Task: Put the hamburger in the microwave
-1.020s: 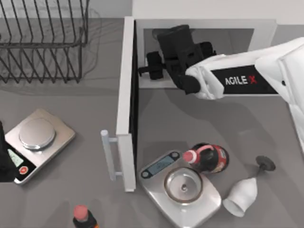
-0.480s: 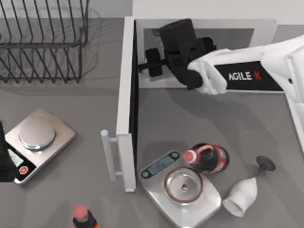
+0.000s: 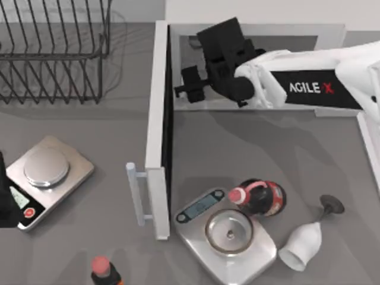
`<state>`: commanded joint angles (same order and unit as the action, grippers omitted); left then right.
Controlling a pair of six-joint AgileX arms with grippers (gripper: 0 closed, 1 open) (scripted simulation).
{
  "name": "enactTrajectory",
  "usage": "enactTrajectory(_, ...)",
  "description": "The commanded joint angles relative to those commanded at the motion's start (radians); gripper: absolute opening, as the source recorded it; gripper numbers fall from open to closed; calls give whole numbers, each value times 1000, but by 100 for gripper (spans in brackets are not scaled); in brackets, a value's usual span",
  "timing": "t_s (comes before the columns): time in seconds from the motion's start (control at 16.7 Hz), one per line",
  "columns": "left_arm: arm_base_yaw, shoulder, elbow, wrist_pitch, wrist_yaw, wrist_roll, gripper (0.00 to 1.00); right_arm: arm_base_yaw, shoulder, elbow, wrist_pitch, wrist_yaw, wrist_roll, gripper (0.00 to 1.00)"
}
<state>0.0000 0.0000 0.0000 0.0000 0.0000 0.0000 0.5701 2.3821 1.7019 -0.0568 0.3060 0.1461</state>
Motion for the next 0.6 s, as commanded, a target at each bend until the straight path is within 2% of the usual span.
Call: enactTrajectory(0.6,0,0,0,0,0,0,100,-13,-91,99,-74,92,14,100)
